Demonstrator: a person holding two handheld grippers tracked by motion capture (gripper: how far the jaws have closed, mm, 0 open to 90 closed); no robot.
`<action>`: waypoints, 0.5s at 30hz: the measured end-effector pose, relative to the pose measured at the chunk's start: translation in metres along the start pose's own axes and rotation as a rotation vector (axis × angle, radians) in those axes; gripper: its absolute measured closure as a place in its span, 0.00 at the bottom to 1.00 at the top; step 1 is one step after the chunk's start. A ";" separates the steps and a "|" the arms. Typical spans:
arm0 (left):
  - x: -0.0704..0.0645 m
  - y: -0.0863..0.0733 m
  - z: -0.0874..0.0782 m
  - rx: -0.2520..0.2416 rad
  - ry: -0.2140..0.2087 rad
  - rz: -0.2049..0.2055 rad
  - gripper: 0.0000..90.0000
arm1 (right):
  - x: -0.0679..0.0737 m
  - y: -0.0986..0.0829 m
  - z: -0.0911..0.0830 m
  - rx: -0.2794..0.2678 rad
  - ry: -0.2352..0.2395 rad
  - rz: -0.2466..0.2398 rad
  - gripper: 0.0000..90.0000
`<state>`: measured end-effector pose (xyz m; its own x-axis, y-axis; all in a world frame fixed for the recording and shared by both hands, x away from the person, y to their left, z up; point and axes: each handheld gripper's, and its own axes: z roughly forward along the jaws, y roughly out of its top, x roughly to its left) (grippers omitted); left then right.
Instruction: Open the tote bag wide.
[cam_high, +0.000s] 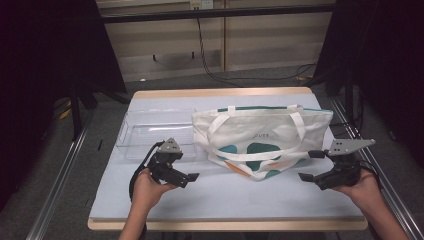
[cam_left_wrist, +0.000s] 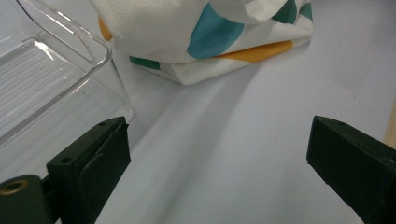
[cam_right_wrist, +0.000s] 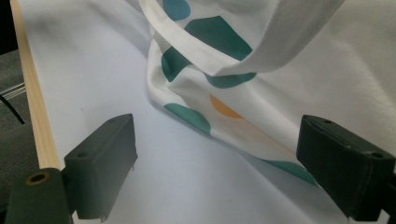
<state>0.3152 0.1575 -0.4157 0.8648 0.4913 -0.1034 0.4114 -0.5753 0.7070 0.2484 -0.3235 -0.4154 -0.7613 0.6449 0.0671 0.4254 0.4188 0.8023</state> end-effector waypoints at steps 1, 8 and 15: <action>0.000 0.001 0.000 0.002 -0.002 0.007 0.07 | 0.000 0.001 0.000 0.002 0.001 -0.004 0.13; 0.000 0.008 0.002 0.006 -0.005 0.004 0.07 | 0.001 0.006 0.001 0.009 0.006 -0.012 0.13; -0.001 0.013 0.002 0.010 -0.010 0.010 0.07 | 0.000 0.009 -0.002 0.003 0.010 -0.012 0.13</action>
<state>0.3204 0.1478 -0.4079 0.8717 0.4791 -0.1033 0.4056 -0.5869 0.7007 0.2513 -0.3212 -0.4068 -0.7715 0.6331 0.0634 0.4174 0.4284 0.8014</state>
